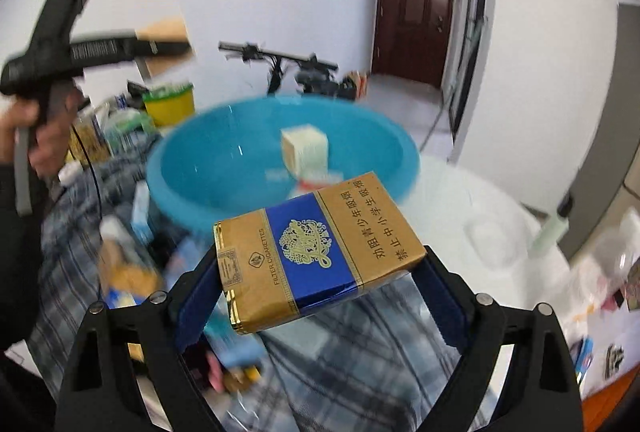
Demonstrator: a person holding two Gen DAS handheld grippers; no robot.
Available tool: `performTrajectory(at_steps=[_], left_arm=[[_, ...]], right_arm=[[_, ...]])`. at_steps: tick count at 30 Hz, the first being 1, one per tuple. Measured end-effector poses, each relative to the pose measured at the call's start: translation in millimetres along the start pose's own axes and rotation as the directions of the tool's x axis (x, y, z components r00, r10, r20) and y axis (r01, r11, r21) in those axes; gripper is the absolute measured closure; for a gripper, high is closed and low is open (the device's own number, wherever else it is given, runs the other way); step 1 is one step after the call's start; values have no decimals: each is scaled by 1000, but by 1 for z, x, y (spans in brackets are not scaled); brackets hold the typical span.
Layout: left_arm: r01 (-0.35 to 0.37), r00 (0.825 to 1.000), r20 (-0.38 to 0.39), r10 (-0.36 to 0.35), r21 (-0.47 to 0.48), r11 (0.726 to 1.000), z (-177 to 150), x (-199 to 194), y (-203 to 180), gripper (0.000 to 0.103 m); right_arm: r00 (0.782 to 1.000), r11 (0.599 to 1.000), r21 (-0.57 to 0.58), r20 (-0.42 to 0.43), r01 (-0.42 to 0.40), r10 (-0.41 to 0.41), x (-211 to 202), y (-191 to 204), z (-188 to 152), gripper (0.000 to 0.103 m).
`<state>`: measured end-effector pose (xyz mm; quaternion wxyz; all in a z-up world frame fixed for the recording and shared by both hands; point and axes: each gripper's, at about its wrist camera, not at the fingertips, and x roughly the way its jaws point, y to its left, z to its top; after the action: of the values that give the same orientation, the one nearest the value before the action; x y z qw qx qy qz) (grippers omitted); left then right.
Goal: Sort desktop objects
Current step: 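Grasp the gold-and-blue cigarette pack with the right tool, then lift the gold-and-blue pack and carry it over the basin with the right tool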
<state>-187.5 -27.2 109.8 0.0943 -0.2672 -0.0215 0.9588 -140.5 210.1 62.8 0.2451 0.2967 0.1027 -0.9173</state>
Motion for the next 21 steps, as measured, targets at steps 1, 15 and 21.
performTrajectory(at_steps=[1,15,21], left_arm=[[-3,1000,-2,3,-2,1000,0,1,0,58],[-48,999,15,49,-20,999,2,0,10,58],[-55,999,-4,54,-16,998,-2,10,7,58]], right_arm=[[1000,1000,-6,17,-14,14,-1,5,10,12],[985,996,-83,170,-14,28,18,45,105,12],[980,1000,-19,199,-18,21,49,37,119,12]])
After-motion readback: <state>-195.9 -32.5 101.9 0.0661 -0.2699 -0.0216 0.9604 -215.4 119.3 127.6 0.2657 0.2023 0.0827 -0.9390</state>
